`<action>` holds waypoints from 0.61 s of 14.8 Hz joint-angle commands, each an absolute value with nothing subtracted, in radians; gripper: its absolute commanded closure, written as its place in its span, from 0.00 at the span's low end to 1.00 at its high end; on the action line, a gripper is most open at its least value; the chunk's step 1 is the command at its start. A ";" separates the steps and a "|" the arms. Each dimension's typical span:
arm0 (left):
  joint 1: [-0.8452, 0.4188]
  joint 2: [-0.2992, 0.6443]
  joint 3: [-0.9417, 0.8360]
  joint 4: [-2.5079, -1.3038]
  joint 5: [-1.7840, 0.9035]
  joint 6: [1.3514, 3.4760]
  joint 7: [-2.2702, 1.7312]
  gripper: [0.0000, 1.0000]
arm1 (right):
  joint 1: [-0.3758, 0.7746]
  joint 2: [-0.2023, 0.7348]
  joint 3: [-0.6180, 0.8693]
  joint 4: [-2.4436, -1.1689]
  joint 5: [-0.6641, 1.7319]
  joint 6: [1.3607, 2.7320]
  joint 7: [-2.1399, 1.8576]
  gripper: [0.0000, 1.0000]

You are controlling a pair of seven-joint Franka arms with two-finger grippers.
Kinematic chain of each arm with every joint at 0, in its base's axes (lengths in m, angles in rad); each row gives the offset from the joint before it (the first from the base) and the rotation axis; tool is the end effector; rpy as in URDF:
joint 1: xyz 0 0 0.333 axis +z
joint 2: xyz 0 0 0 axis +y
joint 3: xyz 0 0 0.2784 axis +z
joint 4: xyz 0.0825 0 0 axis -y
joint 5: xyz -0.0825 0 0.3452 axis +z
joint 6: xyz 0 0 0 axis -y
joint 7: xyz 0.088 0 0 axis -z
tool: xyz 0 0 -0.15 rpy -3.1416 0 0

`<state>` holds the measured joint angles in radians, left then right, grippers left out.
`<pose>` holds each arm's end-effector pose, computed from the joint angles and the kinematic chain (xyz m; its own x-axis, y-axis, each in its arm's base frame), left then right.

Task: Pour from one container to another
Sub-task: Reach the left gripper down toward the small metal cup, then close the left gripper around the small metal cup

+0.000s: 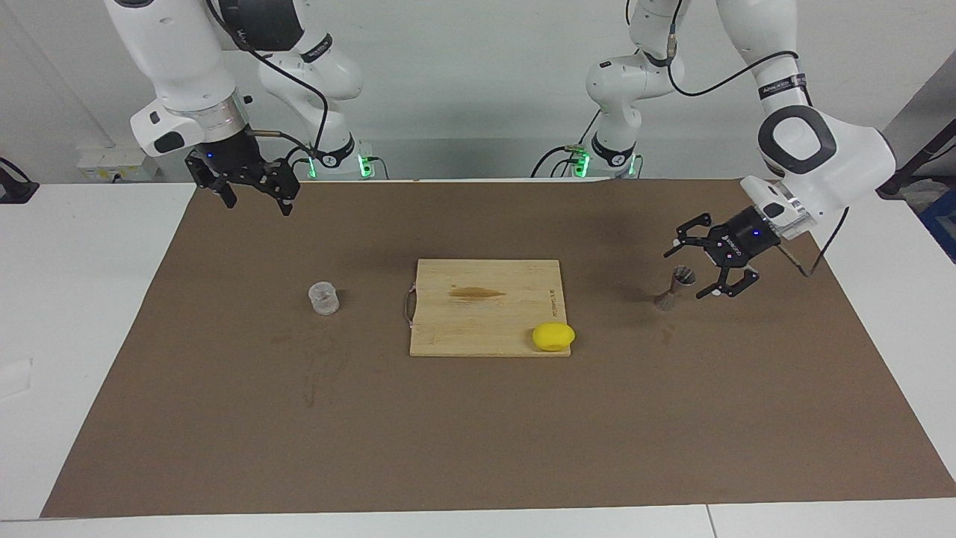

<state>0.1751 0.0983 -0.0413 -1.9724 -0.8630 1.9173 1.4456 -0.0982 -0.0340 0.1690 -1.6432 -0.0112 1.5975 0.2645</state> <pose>0.5411 -0.0121 0.3817 0.5548 -0.5410 0.6320 -0.8258 -0.4502 0.3396 0.5062 0.0353 0.5320 0.9813 -0.1923 -0.0073 -0.1922 -0.9812 0.0195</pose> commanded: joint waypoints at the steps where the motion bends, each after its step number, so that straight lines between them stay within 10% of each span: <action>1: 0.257 0.172 -0.051 -1.967 -0.988 1.798 1.656 0.00 | -0.113 -0.058 0.173 -1.666 0.014 1.595 0.239 0.00; 9: 0.383 0.232 -0.049 -2.107 -1.167 1.623 2.089 0.00 | -0.112 -0.058 0.173 -1.666 0.014 1.595 0.239 0.00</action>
<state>0.3473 0.2388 -0.0409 -2.0460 -1.1221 1.6590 1.9939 -0.0982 -0.0340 0.1690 -1.6432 -0.0112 1.5975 0.2645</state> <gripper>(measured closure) 0.000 0.000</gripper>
